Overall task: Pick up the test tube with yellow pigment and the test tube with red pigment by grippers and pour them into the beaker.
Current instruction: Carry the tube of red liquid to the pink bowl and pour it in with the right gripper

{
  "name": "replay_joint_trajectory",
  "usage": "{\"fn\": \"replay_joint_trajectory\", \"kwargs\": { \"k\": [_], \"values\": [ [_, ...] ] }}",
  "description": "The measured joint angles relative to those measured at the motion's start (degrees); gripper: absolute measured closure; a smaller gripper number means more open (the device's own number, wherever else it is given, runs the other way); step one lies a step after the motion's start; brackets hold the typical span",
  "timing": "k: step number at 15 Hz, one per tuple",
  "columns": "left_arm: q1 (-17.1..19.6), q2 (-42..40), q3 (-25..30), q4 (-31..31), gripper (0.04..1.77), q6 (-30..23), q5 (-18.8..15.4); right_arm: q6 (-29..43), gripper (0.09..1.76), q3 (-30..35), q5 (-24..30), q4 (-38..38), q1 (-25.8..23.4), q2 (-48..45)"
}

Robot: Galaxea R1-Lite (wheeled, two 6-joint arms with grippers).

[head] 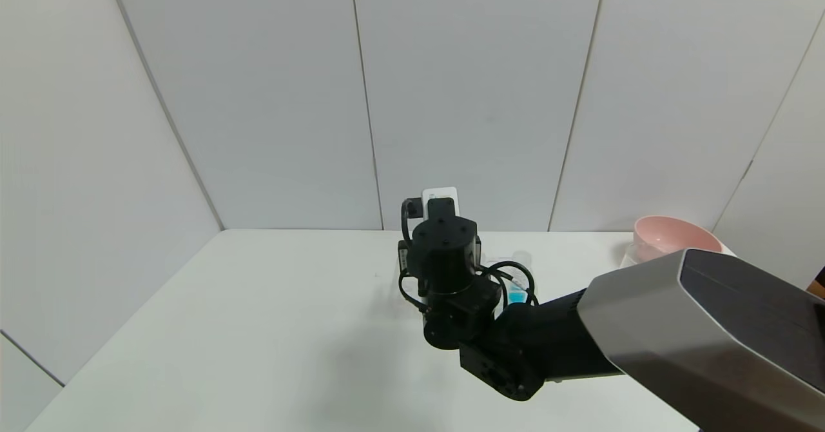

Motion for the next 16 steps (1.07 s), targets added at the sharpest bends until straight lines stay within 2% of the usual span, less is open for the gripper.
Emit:
{"fn": "replay_joint_trajectory", "kwargs": {
  "k": [5, 10, 12, 16],
  "values": [
    [0.0, 0.0, 0.0, 0.0, 0.05, 0.0, 0.0, -0.1, 1.34, 1.1, 0.3, 0.3, -0.5, -5.6],
    [0.0, 0.0, 0.0, 0.0, 0.05, 0.0, 0.0, -1.8, 1.34, 10.7, 0.8, -0.1, -5.4, -16.4],
    [0.0, 0.0, 0.0, 0.0, 0.05, 0.0, 0.0, -2.2, 1.34, 16.2, 3.5, -0.2, -9.4, -21.7],
    [0.0, 0.0, 0.0, 0.0, 0.05, 0.0, 0.0, -3.6, 1.34, 26.7, 13.6, -0.9, -22.5, -31.3]
  ]
}}
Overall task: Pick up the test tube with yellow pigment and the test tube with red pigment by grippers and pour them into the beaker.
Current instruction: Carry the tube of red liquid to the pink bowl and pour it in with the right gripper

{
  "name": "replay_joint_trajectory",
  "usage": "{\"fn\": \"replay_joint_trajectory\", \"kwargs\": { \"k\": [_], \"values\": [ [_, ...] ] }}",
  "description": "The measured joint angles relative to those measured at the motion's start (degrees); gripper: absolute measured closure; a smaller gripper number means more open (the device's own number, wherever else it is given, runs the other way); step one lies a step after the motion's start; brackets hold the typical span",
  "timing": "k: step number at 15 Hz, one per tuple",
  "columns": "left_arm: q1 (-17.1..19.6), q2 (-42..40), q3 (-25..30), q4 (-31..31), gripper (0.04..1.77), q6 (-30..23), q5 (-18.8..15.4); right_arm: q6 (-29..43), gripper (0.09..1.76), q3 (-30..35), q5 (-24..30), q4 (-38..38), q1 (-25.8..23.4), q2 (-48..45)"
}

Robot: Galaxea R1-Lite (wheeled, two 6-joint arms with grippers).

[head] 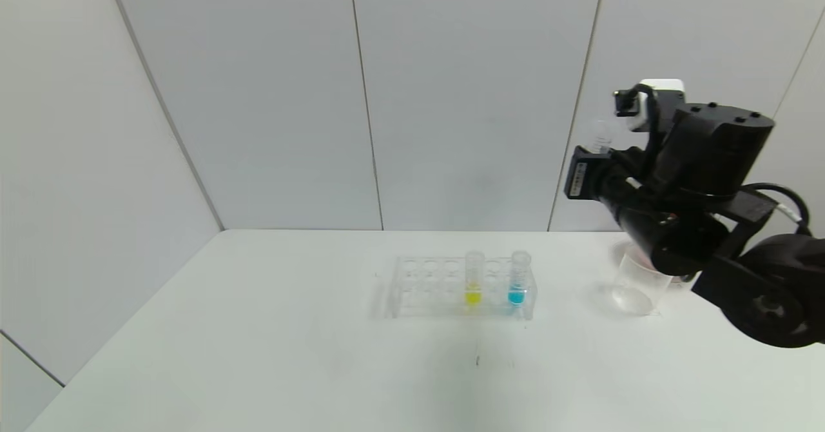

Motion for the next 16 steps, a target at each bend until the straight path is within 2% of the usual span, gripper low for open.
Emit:
{"fn": "replay_joint_trajectory", "kwargs": {
  "k": [4, 7, 9, 11, 13, 16],
  "values": [
    [0.0, 0.0, 0.0, 0.0, 0.05, 0.0, 0.0, -1.3, 1.34, 8.8, 12.3, -4.6, -15.3, -4.5],
    [0.0, 0.0, 0.0, 0.0, 0.05, 0.0, 0.0, -3.6, 1.34, 14.2, 24.2, -9.3, -26.4, -5.2],
    [0.0, 0.0, 0.0, 0.0, 0.05, 0.0, 0.0, -6.6, 1.34, 15.6, 32.5, -10.4, -32.7, -4.8],
    [0.0, 0.0, 0.0, 0.0, 0.05, 0.0, 0.0, -12.8, 1.34, 15.9, 41.2, -10.6, -38.4, -4.0],
    [0.0, 0.0, 0.0, 0.0, 0.05, 0.0, 0.0, -20.8, 1.34, 15.9, 47.5, -10.7, -43.1, -2.7],
    [0.0, 0.0, 0.0, 0.0, 0.05, 0.0, 0.0, -31.2, 1.34, 16.0, 52.2, -10.8, -47.1, -0.3]
  ]
}}
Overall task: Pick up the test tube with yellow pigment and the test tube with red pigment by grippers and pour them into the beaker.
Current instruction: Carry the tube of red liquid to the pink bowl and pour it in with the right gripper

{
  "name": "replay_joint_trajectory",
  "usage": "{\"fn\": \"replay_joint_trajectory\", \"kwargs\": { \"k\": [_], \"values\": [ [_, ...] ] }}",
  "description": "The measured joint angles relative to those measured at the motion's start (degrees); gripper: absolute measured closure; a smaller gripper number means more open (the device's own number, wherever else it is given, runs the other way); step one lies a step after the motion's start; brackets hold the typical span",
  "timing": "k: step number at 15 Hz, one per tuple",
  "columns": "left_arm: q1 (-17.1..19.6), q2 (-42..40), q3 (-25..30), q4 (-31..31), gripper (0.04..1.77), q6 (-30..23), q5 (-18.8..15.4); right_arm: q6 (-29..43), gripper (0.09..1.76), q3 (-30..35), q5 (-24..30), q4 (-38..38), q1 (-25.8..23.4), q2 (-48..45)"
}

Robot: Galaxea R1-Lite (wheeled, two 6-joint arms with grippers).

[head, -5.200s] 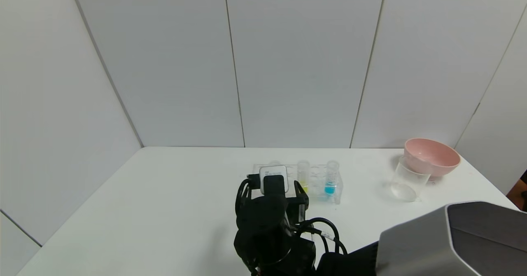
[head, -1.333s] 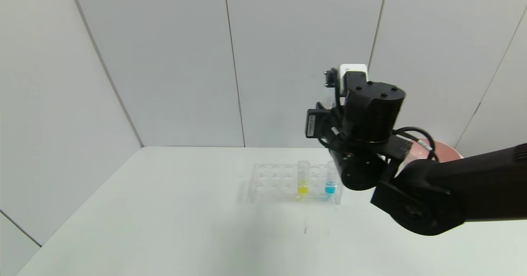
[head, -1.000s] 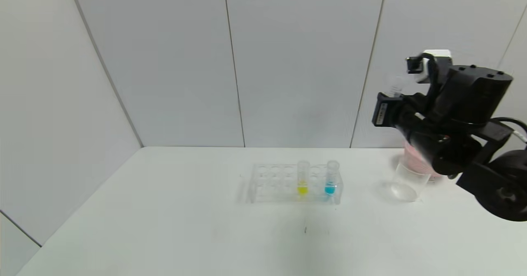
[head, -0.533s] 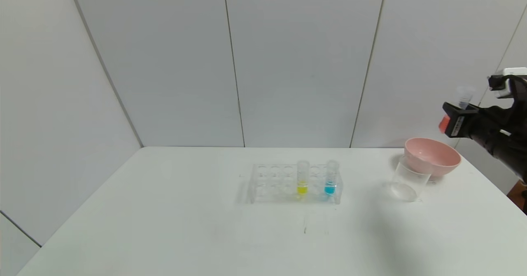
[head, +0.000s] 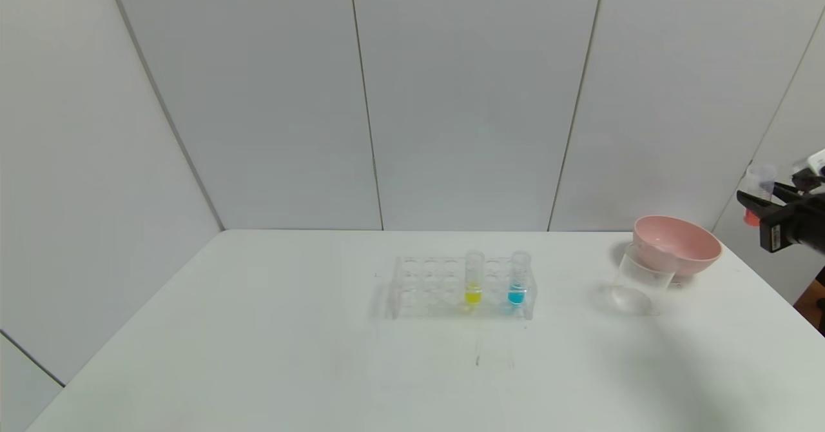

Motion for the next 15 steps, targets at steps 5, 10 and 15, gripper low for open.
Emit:
{"fn": "replay_joint_trajectory", "kwargs": {
  "k": [5, 10, 15],
  "values": [
    [0.0, 0.0, 0.0, 0.0, 0.05, 0.0, 0.0, -13.1, 1.34, 0.7, 4.3, -2.2, 0.4, 2.5],
    [0.0, 0.0, 0.0, 0.0, 0.05, 0.0, 0.0, -21.3, 1.34, 1.5, 7.0, -2.5, 1.2, 3.4],
    [0.0, 0.0, 0.0, 0.0, 0.05, 0.0, 0.0, -31.0, 1.34, 1.8, 7.0, -2.5, 1.2, 3.7]
  ]
}}
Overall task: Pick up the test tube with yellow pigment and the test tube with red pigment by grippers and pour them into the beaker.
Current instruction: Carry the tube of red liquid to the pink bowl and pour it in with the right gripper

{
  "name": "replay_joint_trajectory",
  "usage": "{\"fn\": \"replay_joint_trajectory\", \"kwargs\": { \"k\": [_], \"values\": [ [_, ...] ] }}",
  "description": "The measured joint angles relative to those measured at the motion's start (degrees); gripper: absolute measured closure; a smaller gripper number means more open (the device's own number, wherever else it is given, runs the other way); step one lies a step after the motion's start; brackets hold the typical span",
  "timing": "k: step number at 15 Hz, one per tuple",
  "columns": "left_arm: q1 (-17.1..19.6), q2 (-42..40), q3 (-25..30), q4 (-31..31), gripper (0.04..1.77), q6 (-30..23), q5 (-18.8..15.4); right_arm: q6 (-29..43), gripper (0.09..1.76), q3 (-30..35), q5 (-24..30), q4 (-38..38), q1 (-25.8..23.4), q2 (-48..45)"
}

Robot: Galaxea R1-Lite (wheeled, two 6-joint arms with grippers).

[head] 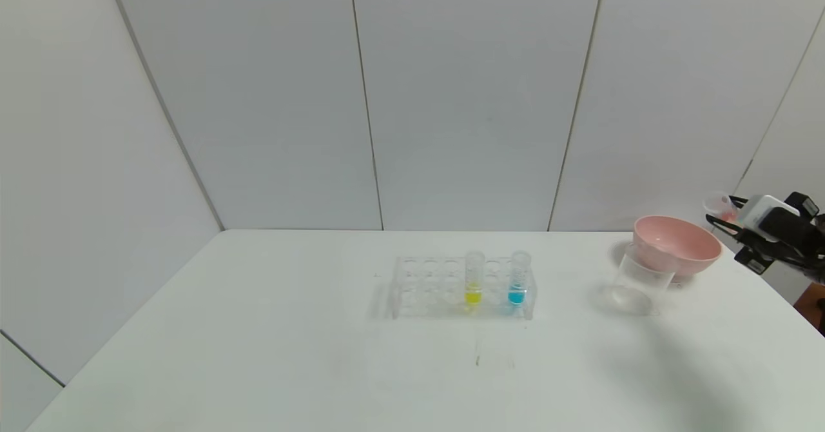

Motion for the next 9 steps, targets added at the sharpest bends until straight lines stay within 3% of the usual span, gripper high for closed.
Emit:
{"fn": "replay_joint_trajectory", "kwargs": {
  "k": [9],
  "values": [
    [0.0, 0.0, 0.0, 0.0, 0.05, 0.0, 0.0, -12.8, 1.34, 0.3, -0.2, 0.1, 0.7, 1.0]
  ]
}}
